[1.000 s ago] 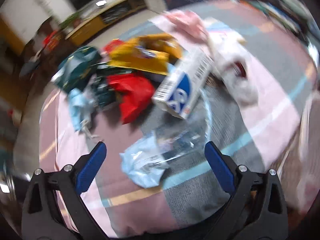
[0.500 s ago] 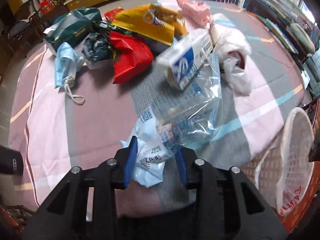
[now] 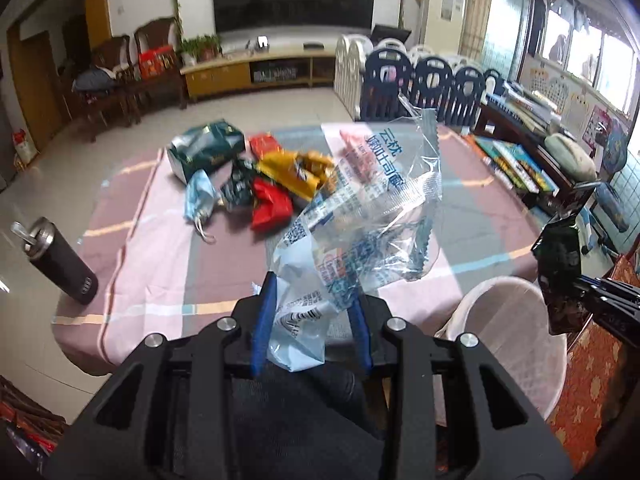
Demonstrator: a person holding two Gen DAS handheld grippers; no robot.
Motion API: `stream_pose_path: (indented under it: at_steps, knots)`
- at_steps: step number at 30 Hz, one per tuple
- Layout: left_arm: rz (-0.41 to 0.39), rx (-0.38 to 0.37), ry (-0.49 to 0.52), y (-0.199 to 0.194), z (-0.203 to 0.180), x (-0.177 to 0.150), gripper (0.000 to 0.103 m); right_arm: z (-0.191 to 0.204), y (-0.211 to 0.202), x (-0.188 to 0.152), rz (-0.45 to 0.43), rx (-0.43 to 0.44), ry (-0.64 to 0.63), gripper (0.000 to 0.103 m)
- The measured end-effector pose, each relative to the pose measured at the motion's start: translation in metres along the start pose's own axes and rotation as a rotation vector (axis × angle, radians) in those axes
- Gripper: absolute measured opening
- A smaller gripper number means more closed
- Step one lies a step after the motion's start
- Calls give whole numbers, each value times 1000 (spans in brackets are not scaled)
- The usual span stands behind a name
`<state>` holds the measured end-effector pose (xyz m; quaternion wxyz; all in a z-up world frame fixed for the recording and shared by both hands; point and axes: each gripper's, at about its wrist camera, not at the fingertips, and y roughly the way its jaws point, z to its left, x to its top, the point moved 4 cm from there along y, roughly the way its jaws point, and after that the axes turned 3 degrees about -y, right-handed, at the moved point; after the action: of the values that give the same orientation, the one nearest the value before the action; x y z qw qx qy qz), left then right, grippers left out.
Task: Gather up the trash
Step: 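Carry both items to the wastebasket and open the right tool over it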
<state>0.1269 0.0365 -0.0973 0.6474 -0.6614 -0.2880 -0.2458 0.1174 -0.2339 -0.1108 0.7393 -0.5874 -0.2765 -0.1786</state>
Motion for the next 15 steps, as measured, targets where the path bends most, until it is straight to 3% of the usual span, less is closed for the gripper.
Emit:
stream_pose_path:
  at_steps: [6,11,15]
  knots:
    - [-131,61,2,-64,-22,9,36,6,-49,3,-103,-29,-64,12]
    - [-187,11,12,-105,-48,7,38,-4,-82,-1,-158,-56,-77,12]
    - [-203,-39,41,-119,-75,1,39,-20,-88,-10,-147,-68,-57,12]
